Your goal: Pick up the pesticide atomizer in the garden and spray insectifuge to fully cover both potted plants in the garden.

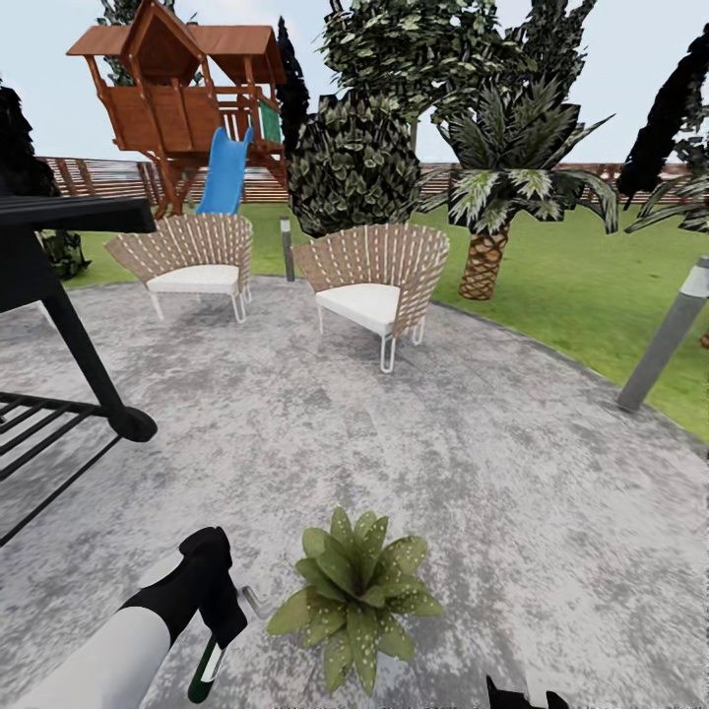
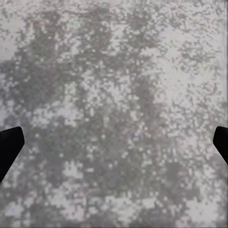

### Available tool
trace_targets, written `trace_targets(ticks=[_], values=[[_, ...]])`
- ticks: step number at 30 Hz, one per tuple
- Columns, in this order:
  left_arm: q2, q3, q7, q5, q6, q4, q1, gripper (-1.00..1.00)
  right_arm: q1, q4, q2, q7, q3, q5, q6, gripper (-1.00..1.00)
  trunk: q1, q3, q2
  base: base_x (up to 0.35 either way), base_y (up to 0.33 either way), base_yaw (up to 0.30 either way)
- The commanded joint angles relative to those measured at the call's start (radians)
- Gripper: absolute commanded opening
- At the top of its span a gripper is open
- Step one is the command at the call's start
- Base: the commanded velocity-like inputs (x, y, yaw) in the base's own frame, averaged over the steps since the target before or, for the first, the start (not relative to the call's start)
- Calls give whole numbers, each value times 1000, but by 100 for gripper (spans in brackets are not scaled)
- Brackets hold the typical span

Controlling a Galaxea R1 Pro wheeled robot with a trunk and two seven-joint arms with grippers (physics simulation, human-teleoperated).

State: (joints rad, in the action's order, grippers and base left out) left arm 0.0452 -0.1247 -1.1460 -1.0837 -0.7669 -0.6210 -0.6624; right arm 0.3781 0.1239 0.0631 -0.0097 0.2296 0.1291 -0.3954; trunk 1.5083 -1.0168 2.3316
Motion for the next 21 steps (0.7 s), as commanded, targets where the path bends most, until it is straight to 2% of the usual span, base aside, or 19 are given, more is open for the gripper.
trace_targets(ticks=[1, 9, 14, 16, 21], values=[[1, -4, -7, -4, -7, -2, 0, -100, 1, -1, 0, -1, 8, 10, -3, 100, 0, -1, 0, -55, 0, -55], [1, -4, -7, -4, -7, -2, 0, -100, 1, -1, 0, -1, 7, 10, -3, 100, 0, -1, 0, -18, 0, -16], [2, -4, -8, -4, -8, -2, 0, -100, 1, -1, 0, -1, 7, 10, -4, 100, 0, -1, 0, 0, 7, -245], [2, -4, -8, -4, -7, -2, 0, -100, 1, -1, 0, -1, 7, 10, -4, 100, 0, -1, 0, 0, 121, -206], [2, -4, -8, -4, -7, -2, 0, -100, 1, -1, 0, -1, 7, 10, -4, 100, 0, -1, 0, 0, 169, -15]])
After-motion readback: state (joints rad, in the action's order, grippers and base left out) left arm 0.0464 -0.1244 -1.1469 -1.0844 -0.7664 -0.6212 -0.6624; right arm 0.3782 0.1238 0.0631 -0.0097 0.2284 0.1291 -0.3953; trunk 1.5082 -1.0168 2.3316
